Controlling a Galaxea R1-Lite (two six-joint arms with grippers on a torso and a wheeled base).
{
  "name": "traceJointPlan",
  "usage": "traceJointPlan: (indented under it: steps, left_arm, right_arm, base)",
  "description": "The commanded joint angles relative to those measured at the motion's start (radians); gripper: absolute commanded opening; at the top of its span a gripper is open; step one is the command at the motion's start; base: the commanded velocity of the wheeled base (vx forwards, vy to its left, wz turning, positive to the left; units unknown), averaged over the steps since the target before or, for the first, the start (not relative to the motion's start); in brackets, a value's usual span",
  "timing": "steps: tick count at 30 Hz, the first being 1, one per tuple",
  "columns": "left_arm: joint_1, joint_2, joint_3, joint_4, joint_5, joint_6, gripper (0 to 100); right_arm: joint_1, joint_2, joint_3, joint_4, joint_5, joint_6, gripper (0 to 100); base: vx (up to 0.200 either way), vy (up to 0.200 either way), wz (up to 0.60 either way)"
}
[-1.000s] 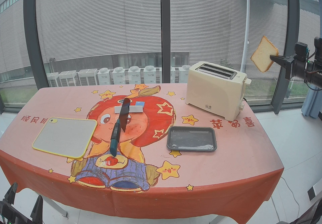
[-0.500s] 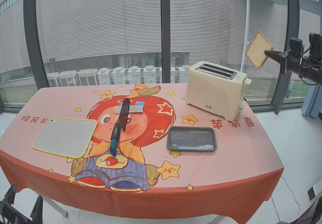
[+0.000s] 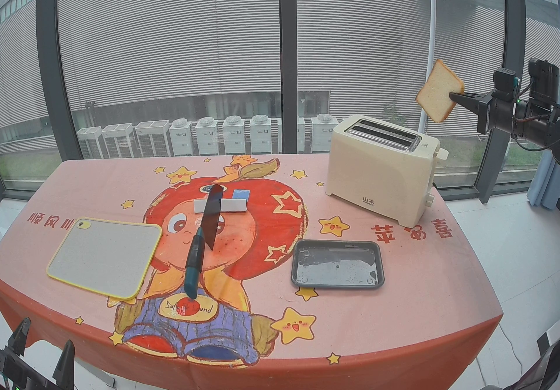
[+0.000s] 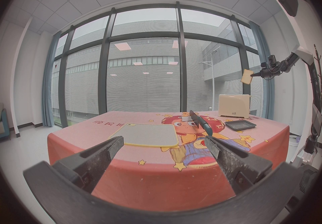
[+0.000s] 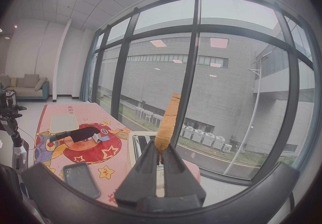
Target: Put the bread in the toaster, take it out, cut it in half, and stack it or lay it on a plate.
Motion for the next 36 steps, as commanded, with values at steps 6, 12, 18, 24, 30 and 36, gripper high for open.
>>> traceJointPlan:
  steps: [6,12,18,24,30,36]
  left_arm:
    - [0.0,0.001,0.018,0.0,0.001,0.0,100]
    - [0.0,0.001,0.018,0.0,0.0,0.0,100]
    - [0.0,0.001,0.018,0.0,0.0,0.0,100]
    - [0.0,0.001,0.018,0.0,0.0,0.0,100]
    - [0.0,0.001,0.018,0.0,0.0,0.0,100]
    - [0.0,0.001,0.018,0.0,0.0,0.0,100]
  right_arm:
    - [0.028,0.031,-0.006,-0.002,-0.001,-0.006,0]
    - [0.048,0.04,0.001,-0.004,0.001,-0.017,0]
    - [0.044,0.045,0.003,-0.002,0.05,-0.072,0]
    - [0.047,0.046,0.003,-0.001,0.077,-0.083,0]
    - [0.048,0.075,-0.005,-0.002,0.082,-0.118,0]
    - [0.042,0.1,0.0,-0.002,0.119,-0.141,0]
  base:
    - [0.0,0.0,0.0]
    - [0.0,0.0,0.0]
    - [0.0,0.0,0.0]
    - [0.0,0.0,0.0]
    - [0.0,0.0,0.0]
    - [0.0,0.0,0.0]
